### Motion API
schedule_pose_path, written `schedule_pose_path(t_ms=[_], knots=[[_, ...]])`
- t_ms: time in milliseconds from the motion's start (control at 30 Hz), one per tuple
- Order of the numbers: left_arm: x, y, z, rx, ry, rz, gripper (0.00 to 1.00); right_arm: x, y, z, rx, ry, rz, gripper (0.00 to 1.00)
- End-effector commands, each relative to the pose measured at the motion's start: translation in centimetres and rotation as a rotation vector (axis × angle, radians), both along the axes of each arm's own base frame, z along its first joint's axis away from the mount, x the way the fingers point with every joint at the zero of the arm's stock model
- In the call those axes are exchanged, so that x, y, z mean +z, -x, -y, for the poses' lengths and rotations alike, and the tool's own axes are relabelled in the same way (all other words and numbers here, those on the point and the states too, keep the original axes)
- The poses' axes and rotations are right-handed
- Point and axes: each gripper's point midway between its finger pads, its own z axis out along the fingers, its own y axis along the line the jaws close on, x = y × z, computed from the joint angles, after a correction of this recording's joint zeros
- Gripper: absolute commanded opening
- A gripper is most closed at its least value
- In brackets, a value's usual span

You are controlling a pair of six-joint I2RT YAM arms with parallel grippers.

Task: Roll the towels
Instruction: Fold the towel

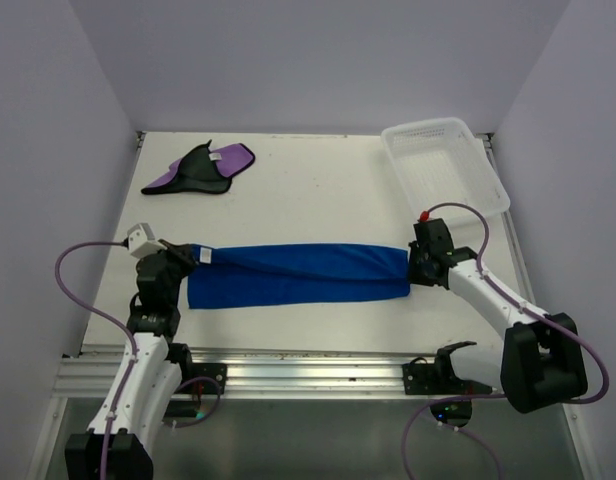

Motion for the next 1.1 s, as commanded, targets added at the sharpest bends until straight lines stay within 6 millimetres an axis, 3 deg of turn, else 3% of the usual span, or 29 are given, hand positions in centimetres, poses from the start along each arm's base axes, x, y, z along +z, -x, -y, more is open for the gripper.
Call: schedule_pose_path(t_ms=[0,200,367,600,767,867,1067], knots=[[0.9,-0.3,0.4,-0.041,-0.025,0.060,0.00,-0.1,-0.1,-0.2,-0.004,-0.009,-0.005,0.22],[1.0,-0.2,1.3,-0.089,-0.024,0.082,0.00,0.0,0.0,-0.5,-0.003,-0.017,-0.008,0.30],[0.8,-0.1,1.4,-0.096,-0.023,0.076,0.00,1.5,-0.1,-0.6,-0.010,-0.036,0.030,0.40],[-0.2,0.6,1.5,-0.088,-0.012,0.051,0.00,4.6,-0.8,-1.1,-0.010,-0.075,0.102,0.45],[0.3,1.0,1.4,-0.089,-0.016,0.071,0.00,4.7,-1.2,-1.1,-0.014,-0.069,0.104,0.46],[0.3,1.4,1.4,-0.085,-0.012,0.070,0.00,5.7,-2.1,-3.1,0.055,-0.126,0.146,0.45],[-0.6,2.3,1.7,-0.087,0.022,0.032,0.00,9.9,-2.9,-13.3,0.389,-0.237,0.334,0.45]])
